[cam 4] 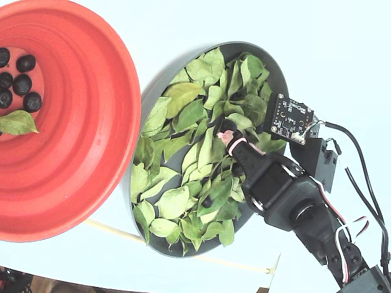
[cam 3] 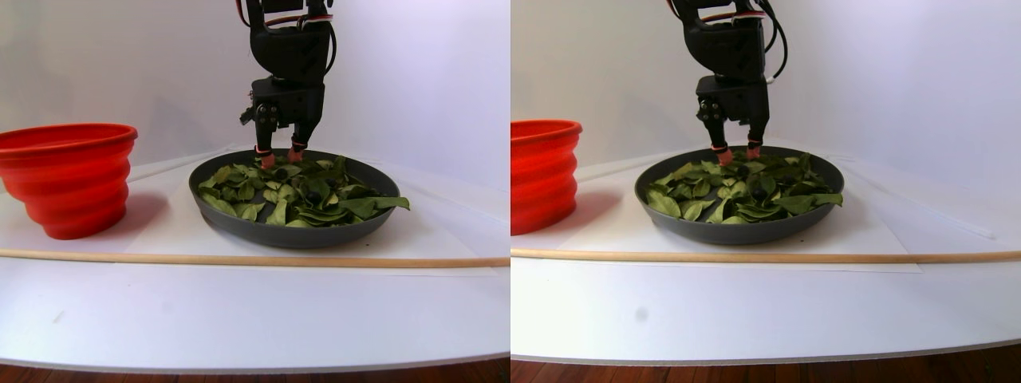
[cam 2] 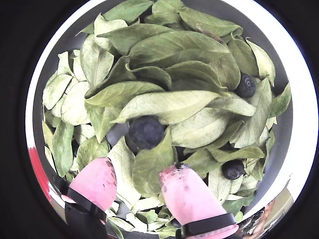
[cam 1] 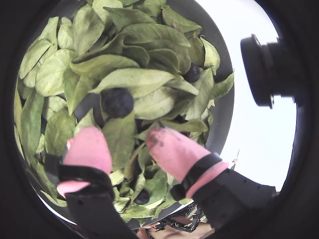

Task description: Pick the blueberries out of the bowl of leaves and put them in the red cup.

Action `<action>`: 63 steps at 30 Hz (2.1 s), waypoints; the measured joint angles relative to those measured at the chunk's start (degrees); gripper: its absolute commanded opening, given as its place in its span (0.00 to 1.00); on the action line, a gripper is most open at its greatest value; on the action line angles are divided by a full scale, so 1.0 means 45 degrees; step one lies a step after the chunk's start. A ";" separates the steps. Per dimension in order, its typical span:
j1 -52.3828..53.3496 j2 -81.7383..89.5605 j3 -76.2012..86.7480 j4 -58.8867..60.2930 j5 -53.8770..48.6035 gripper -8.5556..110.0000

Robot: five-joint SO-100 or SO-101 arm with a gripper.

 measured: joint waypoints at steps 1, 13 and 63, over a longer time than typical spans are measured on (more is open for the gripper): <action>0.0000 -0.0098 -0.0078 -0.0039 0.0000 0.22; 0.0000 -0.0820 -0.0645 -0.0430 0.0332 0.23; 0.0000 -0.2480 -0.1699 -0.1309 0.0352 0.19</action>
